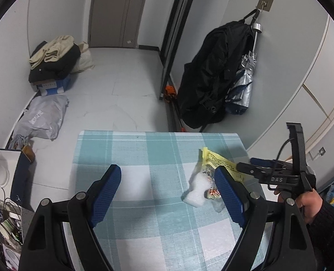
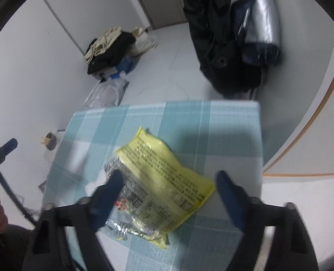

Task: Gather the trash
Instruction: 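Move both open tools back over the table toward the yellow bag, then grasp the yellow snack bag with the right tool and lift it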

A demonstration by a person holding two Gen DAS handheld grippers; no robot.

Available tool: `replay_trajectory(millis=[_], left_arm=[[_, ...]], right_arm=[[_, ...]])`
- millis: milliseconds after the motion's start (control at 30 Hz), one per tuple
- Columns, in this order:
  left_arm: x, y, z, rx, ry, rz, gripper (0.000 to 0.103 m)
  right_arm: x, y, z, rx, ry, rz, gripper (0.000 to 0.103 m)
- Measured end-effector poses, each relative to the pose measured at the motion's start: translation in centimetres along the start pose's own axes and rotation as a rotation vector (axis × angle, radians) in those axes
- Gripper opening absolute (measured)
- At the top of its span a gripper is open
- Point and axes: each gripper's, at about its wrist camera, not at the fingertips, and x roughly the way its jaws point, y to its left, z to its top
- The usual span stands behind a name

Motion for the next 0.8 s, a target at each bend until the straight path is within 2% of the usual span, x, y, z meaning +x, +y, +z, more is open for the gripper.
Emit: replay_trajectory(millis=[200, 467, 567, 633, 800], left_arm=[[0.1, -0.1, -0.2, 0.003, 0.012, 0.002, 0.082], [0.4, 0.5, -0.2, -0.023, 0.027, 0.016, 0.082], [0.6, 0.6, -0.2, -0.033, 0.033, 0.018, 0.082], [0.6, 0.7, -0.1, -0.039, 0.034, 0.02, 0.082], [0.9, 0.8, -0.1, -0.06, 0.046, 0.014, 0.082]], right_arm=[[0.9, 0.0, -0.3, -0.041, 0.031, -0.031, 0.068], [2.4, 0.6, -0.3, -0.122, 0.067, -0.083, 0.067], [2.6, 1.2, -0.7, -0.159, 0.084, -0.102, 0.06], [2.6, 1.4, -0.8, -0.175, 0.085, -0.112, 0.052], [2.4, 0.9, -0.9, -0.15, 0.083, -0.132, 0.027]])
